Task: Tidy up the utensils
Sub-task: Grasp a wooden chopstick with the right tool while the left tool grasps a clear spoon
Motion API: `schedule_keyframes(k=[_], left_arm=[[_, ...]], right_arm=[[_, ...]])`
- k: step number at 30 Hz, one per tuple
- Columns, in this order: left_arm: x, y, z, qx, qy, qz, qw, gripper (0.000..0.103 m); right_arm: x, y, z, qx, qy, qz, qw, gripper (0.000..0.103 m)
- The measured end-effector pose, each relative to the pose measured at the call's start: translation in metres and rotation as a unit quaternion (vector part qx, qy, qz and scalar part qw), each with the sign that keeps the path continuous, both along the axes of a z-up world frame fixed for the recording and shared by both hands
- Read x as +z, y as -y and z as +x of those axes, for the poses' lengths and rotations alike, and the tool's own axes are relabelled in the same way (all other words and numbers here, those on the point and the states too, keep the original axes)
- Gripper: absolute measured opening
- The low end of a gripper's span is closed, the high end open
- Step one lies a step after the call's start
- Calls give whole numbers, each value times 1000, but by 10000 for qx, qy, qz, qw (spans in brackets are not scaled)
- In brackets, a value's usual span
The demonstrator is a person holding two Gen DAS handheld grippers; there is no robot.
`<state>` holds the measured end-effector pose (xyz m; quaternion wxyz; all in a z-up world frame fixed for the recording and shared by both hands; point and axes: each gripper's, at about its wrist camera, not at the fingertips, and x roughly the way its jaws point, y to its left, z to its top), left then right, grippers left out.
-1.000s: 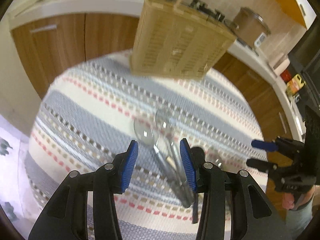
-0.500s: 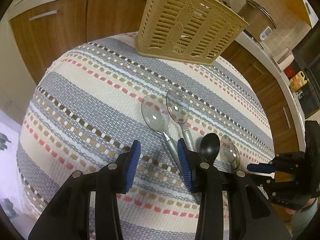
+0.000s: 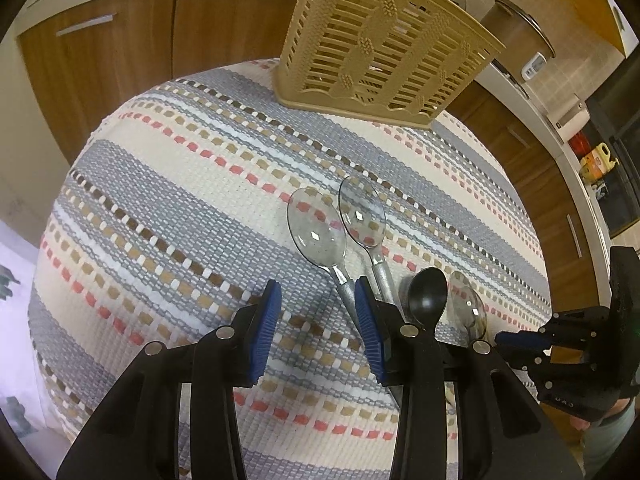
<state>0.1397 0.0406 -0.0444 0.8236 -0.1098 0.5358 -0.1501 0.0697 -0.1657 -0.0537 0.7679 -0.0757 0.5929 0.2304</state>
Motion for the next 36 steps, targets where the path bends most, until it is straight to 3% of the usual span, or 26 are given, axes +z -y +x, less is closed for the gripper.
schedule_keyframes(k=[20,28,36], left_arm=[[-8,-6,9,7,-25,-100,9999,36],[-10,-12,10,67,-19,-197,9998,36],[-13,-27,18,291,-163,-597,9977,36]], right_arm=[[6,28,7,-226,-185,513,9983,7],[3,24,-1,-130,-78,36,9999,7],[3,4,3,41,-79,-415,9991,6]])
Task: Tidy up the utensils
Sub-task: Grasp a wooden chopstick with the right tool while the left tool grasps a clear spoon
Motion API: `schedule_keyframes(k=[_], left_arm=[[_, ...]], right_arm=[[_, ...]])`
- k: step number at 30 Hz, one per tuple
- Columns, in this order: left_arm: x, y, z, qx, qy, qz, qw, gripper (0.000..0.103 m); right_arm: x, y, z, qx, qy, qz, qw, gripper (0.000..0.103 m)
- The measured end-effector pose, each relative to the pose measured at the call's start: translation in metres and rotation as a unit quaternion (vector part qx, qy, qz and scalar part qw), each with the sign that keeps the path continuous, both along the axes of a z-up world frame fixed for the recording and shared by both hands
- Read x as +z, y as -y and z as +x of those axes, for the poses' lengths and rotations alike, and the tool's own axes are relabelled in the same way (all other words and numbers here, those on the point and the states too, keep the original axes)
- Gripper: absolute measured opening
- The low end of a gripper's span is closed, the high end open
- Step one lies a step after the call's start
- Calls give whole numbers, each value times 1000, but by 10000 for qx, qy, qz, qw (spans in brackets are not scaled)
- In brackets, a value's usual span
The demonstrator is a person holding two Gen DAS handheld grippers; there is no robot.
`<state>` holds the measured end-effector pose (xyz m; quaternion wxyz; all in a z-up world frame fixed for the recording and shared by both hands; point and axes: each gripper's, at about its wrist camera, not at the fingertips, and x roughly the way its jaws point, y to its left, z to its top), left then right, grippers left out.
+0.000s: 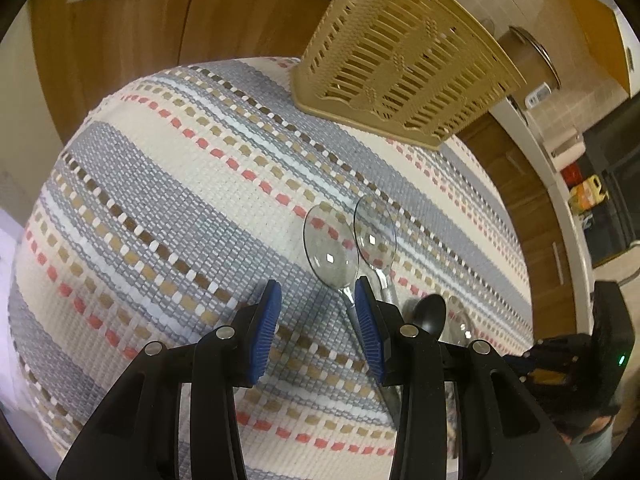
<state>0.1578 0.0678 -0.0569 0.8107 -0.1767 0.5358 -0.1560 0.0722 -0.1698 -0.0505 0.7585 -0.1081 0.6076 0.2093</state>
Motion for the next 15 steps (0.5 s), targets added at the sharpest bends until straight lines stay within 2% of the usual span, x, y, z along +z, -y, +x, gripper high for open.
schedule_keyframes(k=[3,10,15], left_arm=[[-1,2,6,-42,-88,-32,9999,37],[3,24,9,-158,-80,443,9989,45],[6,53,6,-370,-5,1241,9916,46]], right_arm=[[4,1,5,-31,183,-150,9997,5],[14,42,55,-850,365,160,9956,5],[10,62,84,-1222,274,307,9917,5]])
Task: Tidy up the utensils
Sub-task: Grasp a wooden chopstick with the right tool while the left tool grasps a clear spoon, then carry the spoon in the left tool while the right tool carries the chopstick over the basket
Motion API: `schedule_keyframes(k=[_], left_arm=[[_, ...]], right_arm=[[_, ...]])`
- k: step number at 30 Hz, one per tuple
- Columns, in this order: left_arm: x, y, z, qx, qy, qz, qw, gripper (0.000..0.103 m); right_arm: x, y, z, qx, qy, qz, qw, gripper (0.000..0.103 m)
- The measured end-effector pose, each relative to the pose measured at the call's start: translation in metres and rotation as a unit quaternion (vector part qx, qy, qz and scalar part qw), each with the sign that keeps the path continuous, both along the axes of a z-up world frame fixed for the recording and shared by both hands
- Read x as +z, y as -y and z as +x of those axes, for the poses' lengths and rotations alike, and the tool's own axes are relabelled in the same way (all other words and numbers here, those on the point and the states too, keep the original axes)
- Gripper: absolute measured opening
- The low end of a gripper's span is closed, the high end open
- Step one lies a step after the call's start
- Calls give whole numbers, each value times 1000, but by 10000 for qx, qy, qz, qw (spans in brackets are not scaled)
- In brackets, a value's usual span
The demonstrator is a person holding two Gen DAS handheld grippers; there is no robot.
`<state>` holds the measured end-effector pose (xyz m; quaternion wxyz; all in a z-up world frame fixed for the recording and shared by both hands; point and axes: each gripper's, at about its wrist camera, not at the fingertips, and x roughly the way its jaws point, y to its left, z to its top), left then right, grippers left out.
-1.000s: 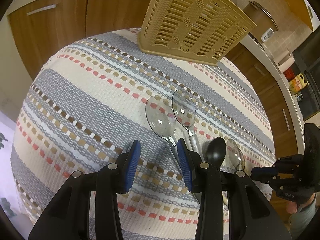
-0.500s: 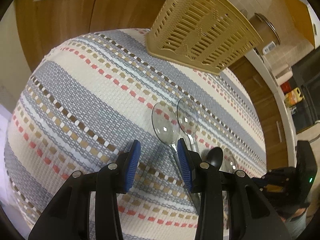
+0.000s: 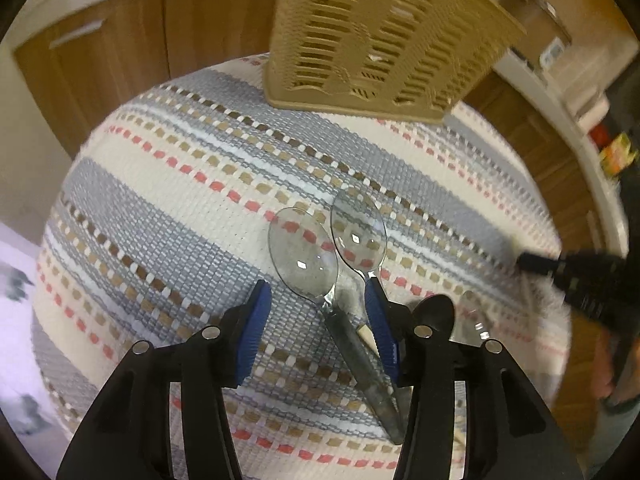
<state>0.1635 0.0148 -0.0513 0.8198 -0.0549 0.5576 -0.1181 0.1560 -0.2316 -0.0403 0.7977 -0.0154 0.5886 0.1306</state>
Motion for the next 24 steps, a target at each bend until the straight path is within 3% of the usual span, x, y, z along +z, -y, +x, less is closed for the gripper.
schedule_keyframes(k=[2,5,7,12,15,17,24], left_arm=[[0,10,0,-74,31,267,9996,46],[1,21,2,-113,40,619,9980,30],[2,25,4,-131,6,670,9977,30],[2,23,11,-130,-154,528,9984,31],[4,24,13,-157,-183,698,9973,30],[4,30,15,-157,-175,864,9960,30],[6,46,13,0,-15,1281,9918,10]], right_arm=[[-2,2,5,24,-74,34,10000,5],[-3,1,10,62,-234,-35,9997,6],[-4,-8,11,135,-315,-161,9993,6],[-10,-41,14,396,-448,-462,9971,18],[-11,-56,11,526,-264,-748,9955,17],[-12,-62,6,653,-97,-814,9945,8],[-11,-65,-3,620,187,-563,9963,5]])
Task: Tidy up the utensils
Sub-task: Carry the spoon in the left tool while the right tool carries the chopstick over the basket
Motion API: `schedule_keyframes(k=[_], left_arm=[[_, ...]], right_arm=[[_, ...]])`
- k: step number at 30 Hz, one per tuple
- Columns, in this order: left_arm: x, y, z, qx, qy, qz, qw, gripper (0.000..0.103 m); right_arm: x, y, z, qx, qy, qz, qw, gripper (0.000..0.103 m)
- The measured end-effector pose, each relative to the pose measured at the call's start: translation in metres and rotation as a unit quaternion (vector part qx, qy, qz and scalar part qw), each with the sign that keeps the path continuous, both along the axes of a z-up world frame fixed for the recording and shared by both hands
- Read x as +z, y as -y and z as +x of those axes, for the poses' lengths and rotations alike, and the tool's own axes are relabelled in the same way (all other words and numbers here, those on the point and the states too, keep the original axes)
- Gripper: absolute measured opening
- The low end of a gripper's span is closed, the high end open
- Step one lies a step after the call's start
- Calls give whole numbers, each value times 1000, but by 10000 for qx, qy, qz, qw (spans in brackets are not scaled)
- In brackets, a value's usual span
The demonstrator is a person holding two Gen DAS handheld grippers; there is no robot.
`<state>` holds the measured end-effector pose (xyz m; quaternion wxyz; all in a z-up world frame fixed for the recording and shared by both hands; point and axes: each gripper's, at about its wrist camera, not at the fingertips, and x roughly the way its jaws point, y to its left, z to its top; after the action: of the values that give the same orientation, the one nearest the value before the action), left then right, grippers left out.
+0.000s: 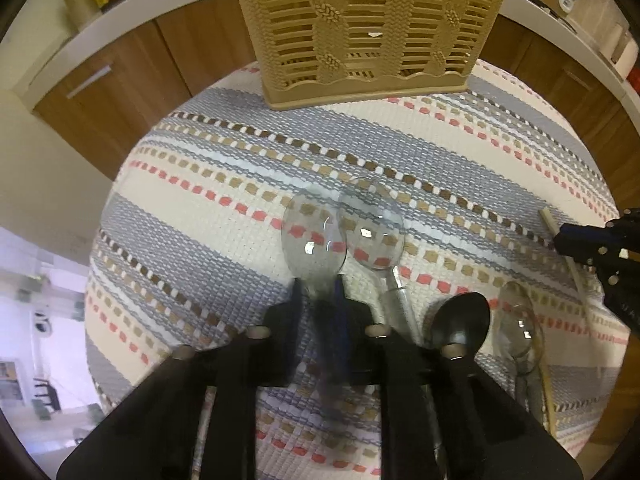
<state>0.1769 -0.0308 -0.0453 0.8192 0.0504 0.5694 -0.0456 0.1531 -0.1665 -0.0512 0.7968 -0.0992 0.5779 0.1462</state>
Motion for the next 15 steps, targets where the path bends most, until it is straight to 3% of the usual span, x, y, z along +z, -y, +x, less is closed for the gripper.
schedule_keyframes(k=[3,8,11,15], left_arm=[[2,-3,-5,-17,92,-237,9997,10],[18,-16,-17,38,747,-913,9930,10],[45,-22,-25,125,1409,-1131,9835,10],[90,-30,-39,264,2533,-1293,9584,10]], right_arm=[[11,5,-2,-9,279,312,9991,5],[37,20,-5,-147,875,1008,9909,5],[59,31,-8,-203,1414,1289,9813,5],[90,49,4,-395,1760,1811,9668,5]])
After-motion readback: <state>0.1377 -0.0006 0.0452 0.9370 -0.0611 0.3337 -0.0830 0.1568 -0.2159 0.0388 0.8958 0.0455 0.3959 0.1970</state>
